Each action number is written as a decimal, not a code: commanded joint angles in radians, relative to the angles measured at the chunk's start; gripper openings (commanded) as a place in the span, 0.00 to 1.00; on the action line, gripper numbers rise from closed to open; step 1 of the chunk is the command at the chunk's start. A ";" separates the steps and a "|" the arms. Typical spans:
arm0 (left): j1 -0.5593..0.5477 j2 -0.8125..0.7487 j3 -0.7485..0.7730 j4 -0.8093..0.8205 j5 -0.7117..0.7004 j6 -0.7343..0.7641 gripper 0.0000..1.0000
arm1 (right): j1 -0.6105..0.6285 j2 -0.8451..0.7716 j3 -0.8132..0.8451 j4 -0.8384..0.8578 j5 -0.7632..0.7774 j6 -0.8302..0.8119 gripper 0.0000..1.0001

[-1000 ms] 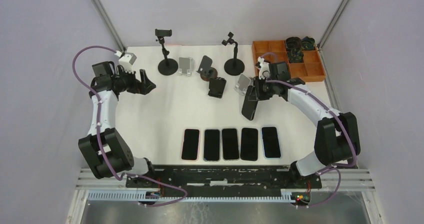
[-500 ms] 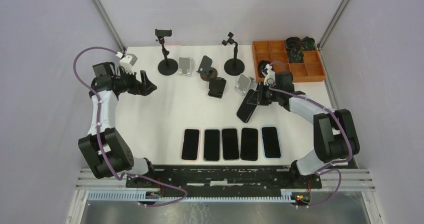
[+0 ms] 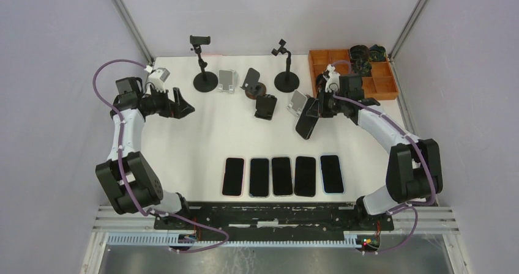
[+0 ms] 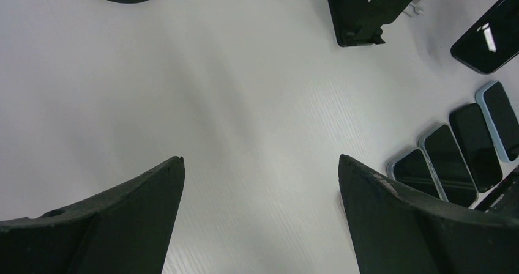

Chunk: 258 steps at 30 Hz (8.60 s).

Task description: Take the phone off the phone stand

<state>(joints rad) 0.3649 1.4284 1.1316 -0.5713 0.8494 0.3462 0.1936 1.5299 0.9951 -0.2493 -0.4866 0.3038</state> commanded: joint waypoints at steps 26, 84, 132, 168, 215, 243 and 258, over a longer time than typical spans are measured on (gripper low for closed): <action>0.003 0.041 0.047 -0.129 0.048 0.161 1.00 | 0.305 -0.135 0.063 -0.827 0.855 -0.108 0.00; 0.004 0.081 0.046 -0.129 0.045 0.179 1.00 | -0.015 -0.187 -0.101 -0.322 0.845 -0.067 0.81; 0.003 0.066 0.027 -0.129 0.047 0.152 1.00 | -0.095 -0.353 -0.476 -0.080 0.866 0.135 0.33; 0.003 0.032 0.051 -0.153 0.053 0.144 1.00 | -0.188 -0.342 -0.546 0.059 0.800 0.148 0.31; -0.342 0.040 -0.750 1.447 -0.714 -0.328 1.00 | -0.251 -0.392 -1.057 1.328 0.968 -0.208 0.98; -0.353 0.102 -0.889 1.743 -0.823 -0.343 1.00 | -0.119 -0.174 -1.099 1.671 0.800 -0.449 0.98; -0.353 0.113 -0.877 1.732 -0.825 -0.342 1.00 | -0.120 -0.174 -1.100 1.671 0.801 -0.449 0.98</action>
<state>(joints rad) 0.0143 1.5318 0.2344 1.1461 0.0494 0.0456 0.0765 1.3689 0.0097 1.3956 0.3222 -0.1547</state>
